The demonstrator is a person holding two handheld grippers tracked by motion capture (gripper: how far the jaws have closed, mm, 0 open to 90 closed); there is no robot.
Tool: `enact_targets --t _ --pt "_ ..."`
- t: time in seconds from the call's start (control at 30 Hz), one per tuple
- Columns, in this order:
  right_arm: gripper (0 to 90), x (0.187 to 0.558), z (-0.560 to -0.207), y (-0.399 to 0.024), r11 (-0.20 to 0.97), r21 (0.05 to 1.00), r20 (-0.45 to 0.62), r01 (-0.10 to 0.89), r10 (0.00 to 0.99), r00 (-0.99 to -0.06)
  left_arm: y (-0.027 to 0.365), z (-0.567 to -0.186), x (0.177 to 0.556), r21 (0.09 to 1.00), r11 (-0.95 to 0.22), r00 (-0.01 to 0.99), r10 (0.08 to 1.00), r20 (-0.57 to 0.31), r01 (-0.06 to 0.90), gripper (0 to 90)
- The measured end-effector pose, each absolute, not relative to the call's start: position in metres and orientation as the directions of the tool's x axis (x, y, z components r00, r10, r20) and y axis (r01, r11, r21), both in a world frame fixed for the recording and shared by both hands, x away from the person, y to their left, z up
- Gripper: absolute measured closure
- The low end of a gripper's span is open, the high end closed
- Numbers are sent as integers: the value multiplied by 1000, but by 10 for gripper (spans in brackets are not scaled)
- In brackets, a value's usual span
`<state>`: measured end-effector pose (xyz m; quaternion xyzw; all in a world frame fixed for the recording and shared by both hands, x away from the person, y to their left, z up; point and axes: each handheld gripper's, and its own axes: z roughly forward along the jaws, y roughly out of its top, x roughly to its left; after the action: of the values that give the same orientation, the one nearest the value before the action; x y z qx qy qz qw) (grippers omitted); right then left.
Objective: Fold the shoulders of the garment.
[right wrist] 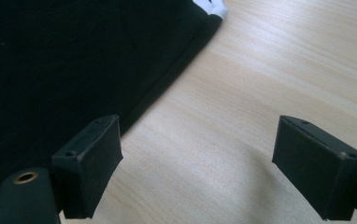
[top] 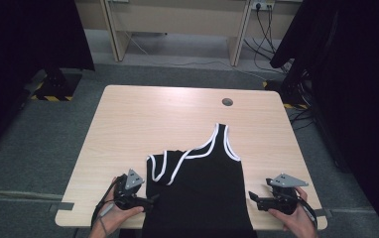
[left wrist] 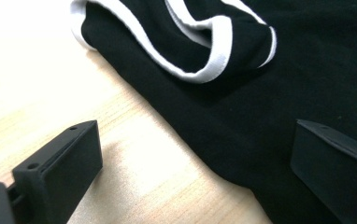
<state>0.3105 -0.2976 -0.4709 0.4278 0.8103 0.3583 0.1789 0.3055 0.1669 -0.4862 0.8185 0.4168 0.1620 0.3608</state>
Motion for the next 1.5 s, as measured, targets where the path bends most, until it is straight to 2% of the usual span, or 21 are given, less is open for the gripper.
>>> enact_targets --t 0.47,0.83,1.5 --pt "152 337 -461 -292 337 756 47 561 827 -560 165 -486 305 720 -411 612 791 -24 559 0" --pt "150 364 -462 -269 369 742 51 560 802 -596 165 -486 305 720 -411 611 791 -23 559 0" --pt "153 417 -459 -244 364 739 60 566 802 -595 165 -486 305 720 -411 611 791 -23 559 0"
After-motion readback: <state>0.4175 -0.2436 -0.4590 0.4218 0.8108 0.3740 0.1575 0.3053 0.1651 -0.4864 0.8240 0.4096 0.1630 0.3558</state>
